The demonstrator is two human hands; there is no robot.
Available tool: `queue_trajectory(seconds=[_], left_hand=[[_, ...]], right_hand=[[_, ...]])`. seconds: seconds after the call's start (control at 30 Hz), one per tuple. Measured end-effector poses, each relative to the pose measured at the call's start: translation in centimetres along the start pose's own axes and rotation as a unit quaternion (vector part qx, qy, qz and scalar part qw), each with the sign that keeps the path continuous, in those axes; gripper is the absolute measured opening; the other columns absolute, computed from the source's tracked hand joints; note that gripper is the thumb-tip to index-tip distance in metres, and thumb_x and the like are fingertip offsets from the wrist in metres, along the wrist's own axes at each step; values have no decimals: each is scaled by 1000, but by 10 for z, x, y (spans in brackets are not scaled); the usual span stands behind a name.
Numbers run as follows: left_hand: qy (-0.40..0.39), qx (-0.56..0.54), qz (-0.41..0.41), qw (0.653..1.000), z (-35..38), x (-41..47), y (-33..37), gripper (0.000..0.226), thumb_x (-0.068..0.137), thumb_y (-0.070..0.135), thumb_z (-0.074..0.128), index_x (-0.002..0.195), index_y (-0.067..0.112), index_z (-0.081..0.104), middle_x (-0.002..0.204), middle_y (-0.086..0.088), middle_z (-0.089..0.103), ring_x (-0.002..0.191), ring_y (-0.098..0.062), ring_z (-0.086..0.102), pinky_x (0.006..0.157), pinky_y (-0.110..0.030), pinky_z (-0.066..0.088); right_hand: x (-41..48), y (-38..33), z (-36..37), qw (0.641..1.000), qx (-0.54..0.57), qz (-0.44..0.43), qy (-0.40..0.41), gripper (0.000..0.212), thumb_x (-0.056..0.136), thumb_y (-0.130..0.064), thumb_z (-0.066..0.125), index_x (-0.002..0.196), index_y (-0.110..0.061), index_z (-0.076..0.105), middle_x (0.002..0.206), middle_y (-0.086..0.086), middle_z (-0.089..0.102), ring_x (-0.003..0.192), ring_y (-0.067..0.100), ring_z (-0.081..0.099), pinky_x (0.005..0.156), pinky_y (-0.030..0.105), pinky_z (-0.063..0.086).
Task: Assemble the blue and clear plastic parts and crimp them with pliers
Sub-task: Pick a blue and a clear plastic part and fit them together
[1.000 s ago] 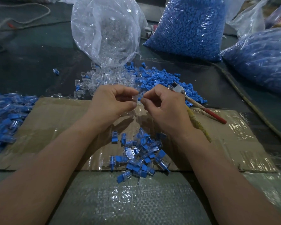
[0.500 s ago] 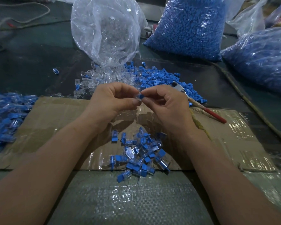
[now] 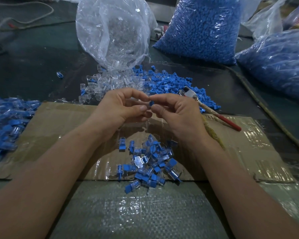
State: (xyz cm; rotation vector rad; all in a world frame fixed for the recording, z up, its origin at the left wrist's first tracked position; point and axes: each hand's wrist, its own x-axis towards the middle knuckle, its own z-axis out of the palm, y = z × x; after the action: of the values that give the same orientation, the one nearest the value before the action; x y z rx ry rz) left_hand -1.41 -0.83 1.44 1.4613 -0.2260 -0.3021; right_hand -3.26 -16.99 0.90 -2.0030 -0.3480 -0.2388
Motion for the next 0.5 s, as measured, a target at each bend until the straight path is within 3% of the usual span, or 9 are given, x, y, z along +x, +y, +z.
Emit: queue_trajectory(seconds=[0.17,0.3,0.5], left_hand=[[14,41,8,999,-1,-1,1,24,59,10,63,82,9,66,69,-2,70,63,-10,67,57,-15,51],[12,0,-4,1000,0,-1,2,22,59,9,66,80,4,65,68,-6,69,61,-15,67,55,-17,53],[47,31,-3,998,4,-2,3,9,69,-4,66,73,2,62,57,-6,66,51,-14,64,50,-20,54]], right_hand=[[0,0,0,1000,4,-18,4,30,81,-8,65,89,-37,63,83,-21,63,85,-3,63,77,14,51],[-1,0,0,1000,11,-23,1,24,80,-10,67,93,-30,64,83,-22,63,85,-4,63,75,12,50],[-1,-1,2,999,32,-17,-24,26,78,-8,68,96,-26,66,86,-18,65,85,0,65,78,16,52]])
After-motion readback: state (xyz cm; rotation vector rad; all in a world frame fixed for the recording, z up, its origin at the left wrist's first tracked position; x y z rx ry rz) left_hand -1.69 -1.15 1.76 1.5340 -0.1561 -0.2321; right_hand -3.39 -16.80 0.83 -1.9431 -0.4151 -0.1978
